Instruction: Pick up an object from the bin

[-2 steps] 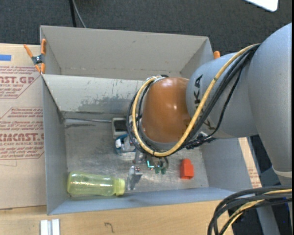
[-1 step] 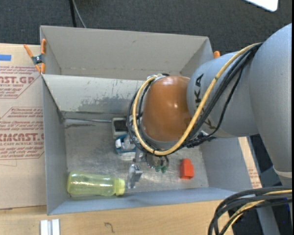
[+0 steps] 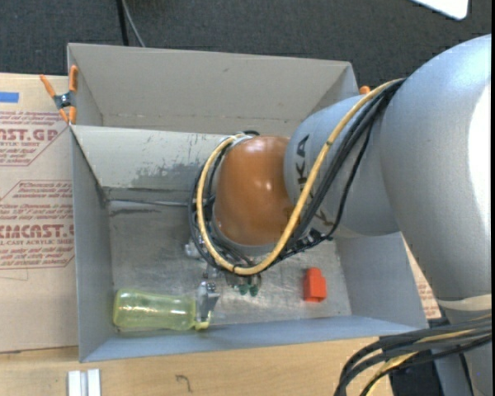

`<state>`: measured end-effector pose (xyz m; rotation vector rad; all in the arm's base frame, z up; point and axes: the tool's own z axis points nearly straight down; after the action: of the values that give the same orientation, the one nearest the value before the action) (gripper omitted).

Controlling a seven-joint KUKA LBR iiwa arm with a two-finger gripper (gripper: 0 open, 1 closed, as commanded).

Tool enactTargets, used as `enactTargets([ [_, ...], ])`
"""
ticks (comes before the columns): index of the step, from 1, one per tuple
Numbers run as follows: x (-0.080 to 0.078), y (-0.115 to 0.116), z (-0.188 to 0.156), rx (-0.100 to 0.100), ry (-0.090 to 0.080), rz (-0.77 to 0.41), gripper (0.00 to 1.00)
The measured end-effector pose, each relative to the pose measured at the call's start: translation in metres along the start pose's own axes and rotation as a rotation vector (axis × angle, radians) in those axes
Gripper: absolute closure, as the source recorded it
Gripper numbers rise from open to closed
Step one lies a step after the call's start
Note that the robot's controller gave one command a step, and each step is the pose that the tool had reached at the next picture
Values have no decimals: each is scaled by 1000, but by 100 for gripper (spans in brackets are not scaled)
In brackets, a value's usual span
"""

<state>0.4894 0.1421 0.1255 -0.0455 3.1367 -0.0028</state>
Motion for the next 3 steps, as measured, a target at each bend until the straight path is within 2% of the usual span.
enactTargets([
  [1, 3, 39, 7, -3, 4, -270, 0],
  [2, 6, 62, -6, -3, 4, -139, 0],
  [3, 5, 76, 35, -6, -8, -244, 0],
])
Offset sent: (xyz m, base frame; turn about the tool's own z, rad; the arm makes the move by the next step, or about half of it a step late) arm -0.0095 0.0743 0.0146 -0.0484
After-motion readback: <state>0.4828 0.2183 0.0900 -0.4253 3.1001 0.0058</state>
